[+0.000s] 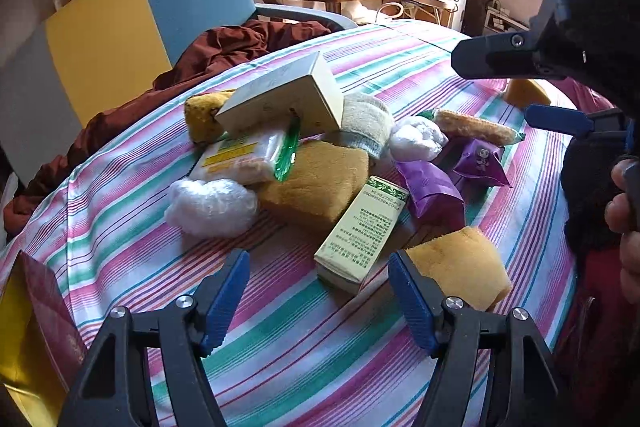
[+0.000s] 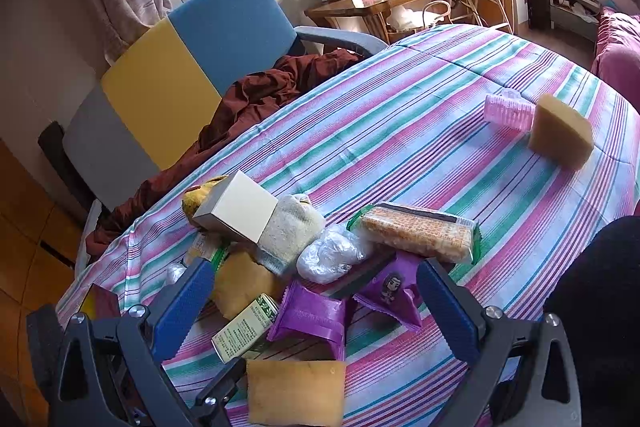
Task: Organize objects
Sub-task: 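Move the left tool from the gold box to the pile of items, then grasp the green-labelled medicine box with the left tool and lift it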
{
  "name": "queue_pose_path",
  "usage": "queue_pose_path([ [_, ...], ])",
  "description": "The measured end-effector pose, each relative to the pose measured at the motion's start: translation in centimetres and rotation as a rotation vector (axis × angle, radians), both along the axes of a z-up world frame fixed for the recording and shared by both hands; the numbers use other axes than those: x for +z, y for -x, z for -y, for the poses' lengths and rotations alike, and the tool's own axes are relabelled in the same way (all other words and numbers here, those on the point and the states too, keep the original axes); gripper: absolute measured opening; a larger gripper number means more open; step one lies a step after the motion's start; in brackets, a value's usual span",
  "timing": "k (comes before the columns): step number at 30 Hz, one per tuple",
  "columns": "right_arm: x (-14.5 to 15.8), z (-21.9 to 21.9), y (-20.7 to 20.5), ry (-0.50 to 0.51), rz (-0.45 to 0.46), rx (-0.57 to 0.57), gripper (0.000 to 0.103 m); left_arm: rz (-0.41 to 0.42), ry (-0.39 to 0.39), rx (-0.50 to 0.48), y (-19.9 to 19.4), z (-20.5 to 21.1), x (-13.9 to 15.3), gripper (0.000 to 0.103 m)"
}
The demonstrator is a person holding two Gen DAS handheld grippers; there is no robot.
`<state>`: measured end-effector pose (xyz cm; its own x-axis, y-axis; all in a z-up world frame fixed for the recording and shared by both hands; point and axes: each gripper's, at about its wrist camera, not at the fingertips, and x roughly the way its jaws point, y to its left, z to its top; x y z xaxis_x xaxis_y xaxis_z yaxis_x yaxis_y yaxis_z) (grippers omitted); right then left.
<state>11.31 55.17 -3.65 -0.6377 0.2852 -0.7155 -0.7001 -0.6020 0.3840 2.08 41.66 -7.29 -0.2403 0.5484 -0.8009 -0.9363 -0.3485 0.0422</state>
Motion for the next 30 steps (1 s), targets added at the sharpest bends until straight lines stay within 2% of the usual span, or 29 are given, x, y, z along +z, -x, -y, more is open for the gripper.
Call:
queue_pose_path([
  [2,0.0,0.0,0.0,0.002,0.0,-0.001,0.103,0.016,0.01,-0.018,0.1,-0.9,-0.6,0.068],
  [5,-0.1,-0.2,0.0,0.004,0.001,-0.008,0.103,0.08,0.028,-0.037,0.4,-2.0,-1.6,0.044],
  [12,-0.3,0.0,0.7,0.006,0.023,0.015,0.103,0.138,-0.017,0.021,-0.1,1.4,-1.5,0.037],
  [17,-0.5,0.3,1.0,0.004,0.039,0.031,0.103,0.189,-0.03,0.135,-0.2,6.4,-1.4,0.031],
  [21,-0.6,0.3,1.1,0.005,0.057,0.033,0.103,0.219,-0.026,0.191,0.0,8.4,-2.1,0.031],
  [23,-0.6,0.3,1.2,0.002,0.063,0.033,0.103,0.19,-0.018,0.208,0.0,8.0,-1.8,0.032],
  [24,-0.6,0.3,1.2,0.003,0.069,0.033,0.103,0.193,-0.022,0.211,0.2,7.8,-1.7,0.04],
  [25,-0.7,0.2,1.3,0.006,0.073,0.035,0.103,0.196,-0.029,0.214,0.3,7.5,-1.5,0.052],
  [27,-0.8,0.3,1.4,0.004,0.083,0.039,0.103,0.168,-0.042,0.226,0.3,6.3,-1.1,0.064],
  [29,-0.7,0.4,1.5,-0.001,0.09,0.043,0.103,0.129,-0.032,0.216,0.4,5.7,-0.9,0.062],
  [30,-0.8,0.4,1.5,0.0,0.093,0.047,0.103,0.127,-0.025,0.21,0.4,5.5,-1.1,0.047],
])
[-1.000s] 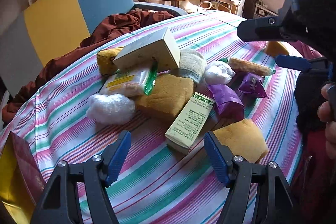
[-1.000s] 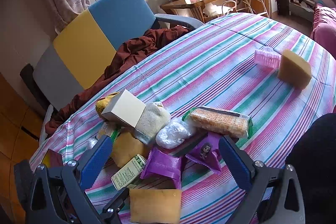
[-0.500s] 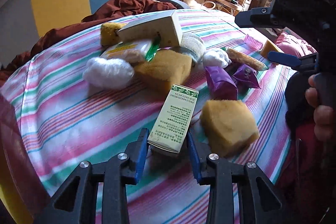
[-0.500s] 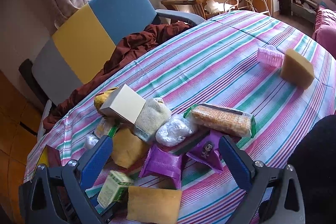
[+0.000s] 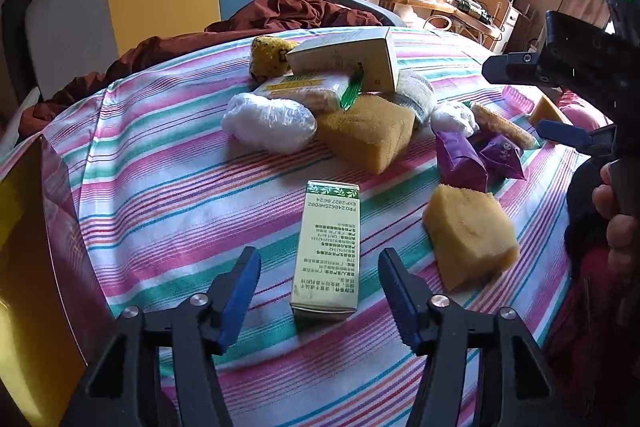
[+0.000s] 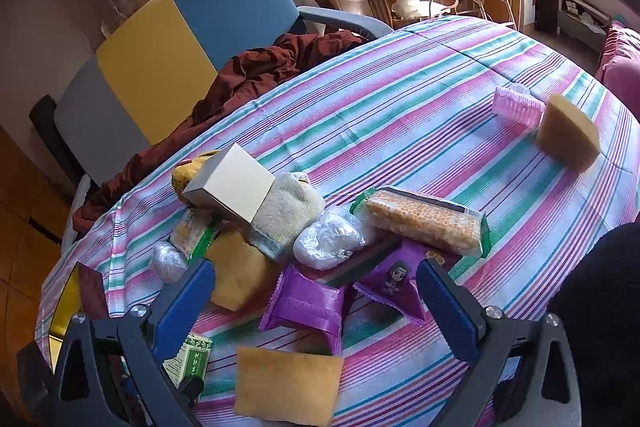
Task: Organize objects
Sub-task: 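Grasp the green-labelled medicine box with the left tool and lift it, then place the medicine box in the gold box with the left tool while the right tool grasps a yellow sponge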
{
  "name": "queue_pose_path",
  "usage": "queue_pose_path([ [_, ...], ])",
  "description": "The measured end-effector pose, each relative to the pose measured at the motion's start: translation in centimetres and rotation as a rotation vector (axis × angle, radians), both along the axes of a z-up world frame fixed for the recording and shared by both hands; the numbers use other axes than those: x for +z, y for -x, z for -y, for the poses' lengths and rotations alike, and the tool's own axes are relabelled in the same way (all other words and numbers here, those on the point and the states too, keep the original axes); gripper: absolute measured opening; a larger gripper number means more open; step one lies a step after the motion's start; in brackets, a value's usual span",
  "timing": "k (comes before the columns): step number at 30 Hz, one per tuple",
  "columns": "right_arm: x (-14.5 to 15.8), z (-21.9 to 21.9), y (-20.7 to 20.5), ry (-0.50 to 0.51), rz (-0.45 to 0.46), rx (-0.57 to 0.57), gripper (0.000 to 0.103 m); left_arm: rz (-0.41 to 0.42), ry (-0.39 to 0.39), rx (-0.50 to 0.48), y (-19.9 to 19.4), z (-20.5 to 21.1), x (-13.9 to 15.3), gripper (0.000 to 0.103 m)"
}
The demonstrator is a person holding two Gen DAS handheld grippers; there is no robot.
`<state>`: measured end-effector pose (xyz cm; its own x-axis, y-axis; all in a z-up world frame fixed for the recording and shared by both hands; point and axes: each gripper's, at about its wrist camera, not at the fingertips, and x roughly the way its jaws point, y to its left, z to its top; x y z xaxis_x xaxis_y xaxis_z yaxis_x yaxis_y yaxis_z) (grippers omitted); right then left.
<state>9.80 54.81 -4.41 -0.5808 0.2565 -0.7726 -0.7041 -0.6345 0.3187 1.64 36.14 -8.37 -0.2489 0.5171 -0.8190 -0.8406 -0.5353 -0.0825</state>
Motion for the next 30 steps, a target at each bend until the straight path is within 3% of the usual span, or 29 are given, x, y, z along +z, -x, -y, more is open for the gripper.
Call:
queue_pose_path([
  [1,0.0,0.0,0.0,0.001,0.005,0.002,0.103,0.015,0.006,-0.007,0.1,0.1,-0.2,0.032],
  [2,-0.1,0.0,0.0,0.002,0.012,0.003,0.103,0.024,0.011,-0.006,0.1,0.1,-0.5,0.031],
  [10,-2.0,1.0,1.4,0.042,0.157,0.057,0.103,-0.061,0.021,0.029,-1.7,2.6,-0.6,0.03],
  [13,-2.7,2.3,2.0,0.049,0.223,0.102,0.102,-0.054,0.019,0.046,-1.9,3.6,-0.5,0.03],
  [22,-3.7,5.5,2.1,0.003,0.295,0.164,0.102,-0.084,-0.011,0.055,-2.8,5.3,0.7,0.03],
  [30,-4.2,6.0,2.4,-0.014,0.358,0.178,0.102,-0.117,-0.089,0.081,-3.3,7.5,3.5,0.03],
])
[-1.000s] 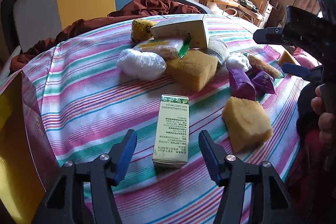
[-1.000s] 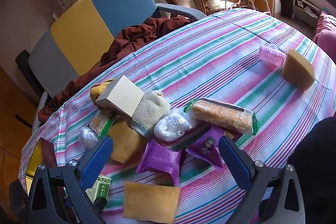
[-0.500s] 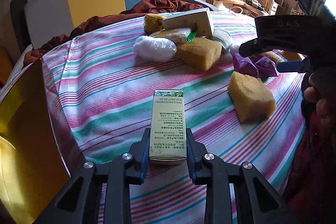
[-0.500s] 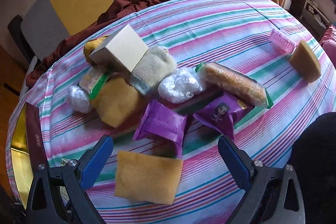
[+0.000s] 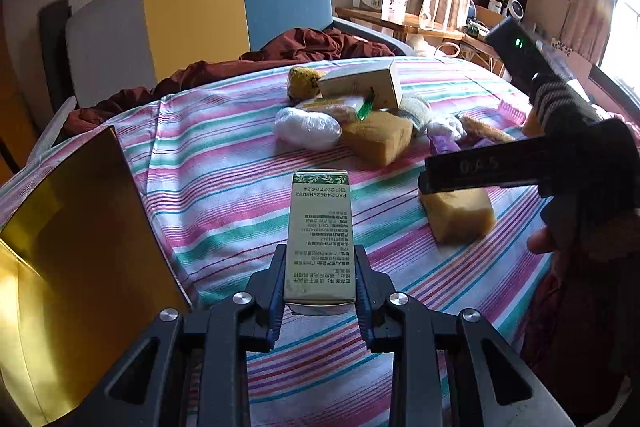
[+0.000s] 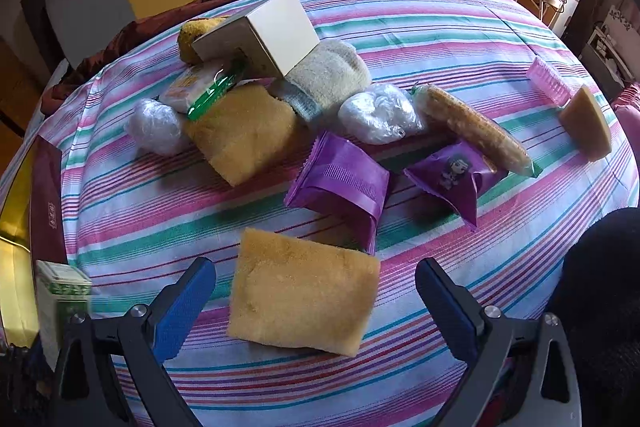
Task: Organize objects
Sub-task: 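Place the medicine box in the gold box with the left tool while the right tool grasps a yellow sponge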
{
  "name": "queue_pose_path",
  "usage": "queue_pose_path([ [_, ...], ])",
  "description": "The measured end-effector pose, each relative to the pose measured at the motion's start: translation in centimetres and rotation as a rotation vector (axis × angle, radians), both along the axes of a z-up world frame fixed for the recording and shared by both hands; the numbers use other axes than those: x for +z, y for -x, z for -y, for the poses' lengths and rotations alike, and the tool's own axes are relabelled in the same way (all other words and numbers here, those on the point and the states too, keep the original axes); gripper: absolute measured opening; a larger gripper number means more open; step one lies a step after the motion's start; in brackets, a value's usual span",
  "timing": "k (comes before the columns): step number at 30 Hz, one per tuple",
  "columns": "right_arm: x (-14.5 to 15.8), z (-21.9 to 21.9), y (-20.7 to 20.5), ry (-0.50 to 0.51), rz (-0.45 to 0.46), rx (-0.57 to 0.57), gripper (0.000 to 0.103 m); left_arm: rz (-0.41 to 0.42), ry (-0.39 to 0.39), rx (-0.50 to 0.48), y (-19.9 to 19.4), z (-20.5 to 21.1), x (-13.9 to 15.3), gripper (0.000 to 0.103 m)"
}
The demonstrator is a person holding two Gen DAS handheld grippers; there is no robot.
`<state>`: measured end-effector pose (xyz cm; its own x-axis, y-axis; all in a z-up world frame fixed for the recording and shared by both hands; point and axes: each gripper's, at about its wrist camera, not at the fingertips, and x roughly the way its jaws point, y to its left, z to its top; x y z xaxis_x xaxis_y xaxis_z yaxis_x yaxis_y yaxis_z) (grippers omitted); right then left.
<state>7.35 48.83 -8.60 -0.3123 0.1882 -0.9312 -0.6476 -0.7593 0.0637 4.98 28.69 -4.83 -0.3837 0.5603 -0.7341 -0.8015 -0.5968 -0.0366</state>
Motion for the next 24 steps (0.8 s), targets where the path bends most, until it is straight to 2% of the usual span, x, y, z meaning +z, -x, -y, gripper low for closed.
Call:
queue_pose_path([
  [4,-0.4,0.0,0.1,0.002,0.026,0.004,0.089,-0.023,-0.05,0.053,0.5,2.5,2.0,0.03],
  [8,-0.9,-0.4,0.1,0.019,0.041,0.001,0.087,-0.011,-0.08,0.145,2.3,5.6,3.0,0.03],
  [13,-1.0,-0.1,0.1,0.027,0.054,0.011,0.081,0.027,-0.107,0.323,5.8,11.2,3.3,0.03],
  [16,-1.1,0.0,0.1,0.033,0.056,0.024,0.075,0.043,-0.1,0.422,7.8,14.2,2.7,0.03],
  [24,-1.1,0.5,0.1,0.007,0.074,0.05,0.072,0.086,-0.045,0.65,14.6,20.5,1.1,0.03],
])
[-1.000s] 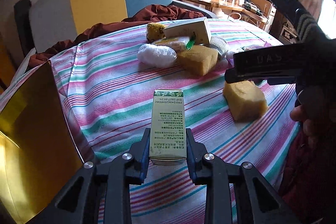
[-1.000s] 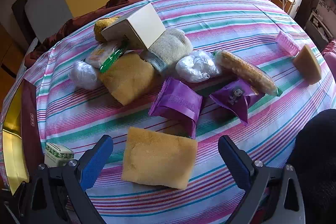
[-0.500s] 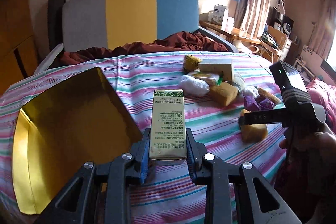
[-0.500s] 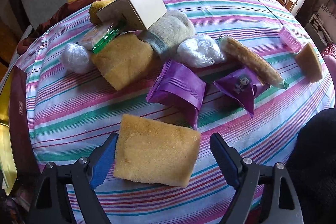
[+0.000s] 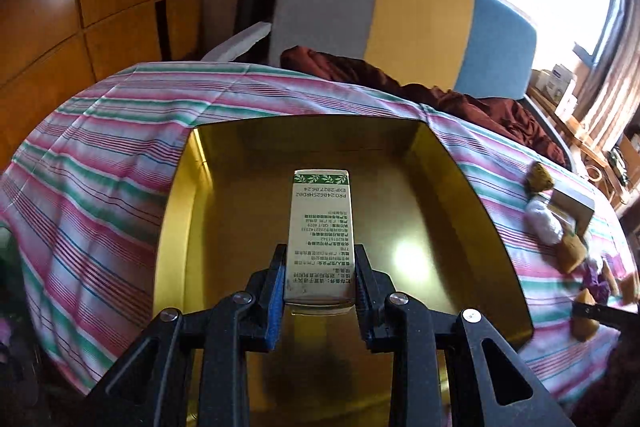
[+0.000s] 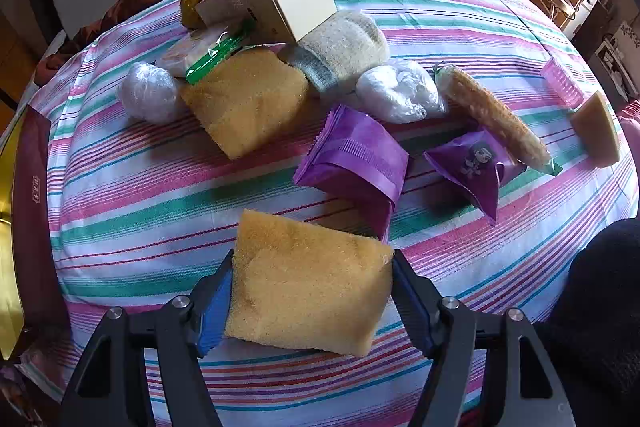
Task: Organize objects
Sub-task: 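Place the medicine box in the gold box with the left tool while the right tool grasps a yellow sponge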
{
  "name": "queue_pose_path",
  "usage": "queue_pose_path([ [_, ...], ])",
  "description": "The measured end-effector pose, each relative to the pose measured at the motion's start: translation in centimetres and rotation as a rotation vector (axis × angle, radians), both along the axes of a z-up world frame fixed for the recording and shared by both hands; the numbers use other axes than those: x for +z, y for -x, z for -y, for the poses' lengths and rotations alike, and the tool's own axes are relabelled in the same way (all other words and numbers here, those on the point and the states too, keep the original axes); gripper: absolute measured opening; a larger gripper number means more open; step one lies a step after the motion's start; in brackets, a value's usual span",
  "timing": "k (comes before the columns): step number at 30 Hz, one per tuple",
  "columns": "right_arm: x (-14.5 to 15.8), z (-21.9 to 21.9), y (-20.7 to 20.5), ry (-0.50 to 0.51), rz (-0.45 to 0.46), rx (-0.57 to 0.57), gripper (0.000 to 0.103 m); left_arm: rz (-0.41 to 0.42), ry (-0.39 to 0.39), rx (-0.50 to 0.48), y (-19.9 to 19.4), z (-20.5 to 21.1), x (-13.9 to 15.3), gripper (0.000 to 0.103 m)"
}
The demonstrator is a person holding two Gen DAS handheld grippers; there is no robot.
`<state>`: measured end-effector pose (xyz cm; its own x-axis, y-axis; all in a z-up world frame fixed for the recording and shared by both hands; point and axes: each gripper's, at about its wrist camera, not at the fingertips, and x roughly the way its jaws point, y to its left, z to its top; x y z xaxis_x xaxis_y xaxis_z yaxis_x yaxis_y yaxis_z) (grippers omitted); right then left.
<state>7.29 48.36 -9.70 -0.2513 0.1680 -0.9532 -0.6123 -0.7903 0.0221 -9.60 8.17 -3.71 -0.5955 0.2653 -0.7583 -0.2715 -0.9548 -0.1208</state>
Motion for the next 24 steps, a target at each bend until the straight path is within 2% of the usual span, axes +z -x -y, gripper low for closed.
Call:
queue_pose_path([
  [7,0.1,0.6,0.1,-0.036,0.011,0.037,0.07,0.047,0.018,0.111,6.7,1.6,-0.8,0.03],
  [14,0.1,0.8,0.0,-0.058,0.021,0.057,0.069,0.075,0.057,0.184,10.7,2.0,-2.4,0.032],
  [16,0.1,0.8,0.0,-0.063,0.02,0.06,0.069,0.071,0.063,0.2,10.9,2.2,-2.5,0.043],
  [17,0.1,0.8,0.0,-0.066,0.021,0.062,0.068,0.061,0.064,0.206,10.8,2.3,-2.4,0.045],
  [19,0.2,0.8,-0.1,-0.072,0.019,0.065,0.068,0.037,0.067,0.214,10.2,2.7,-2.0,0.061],
  [22,0.4,0.8,-0.4,-0.077,0.015,0.073,0.067,-0.003,0.052,0.222,8.6,3.4,-1.1,0.062],
  [23,0.2,-0.5,-0.2,-0.078,0.014,0.076,0.067,-0.013,0.046,0.218,7.9,3.5,-0.7,0.062],
  [24,-0.6,0.2,0.9,-0.08,0.012,0.079,0.067,-0.023,0.042,0.211,7.2,3.5,-0.4,0.062],
])
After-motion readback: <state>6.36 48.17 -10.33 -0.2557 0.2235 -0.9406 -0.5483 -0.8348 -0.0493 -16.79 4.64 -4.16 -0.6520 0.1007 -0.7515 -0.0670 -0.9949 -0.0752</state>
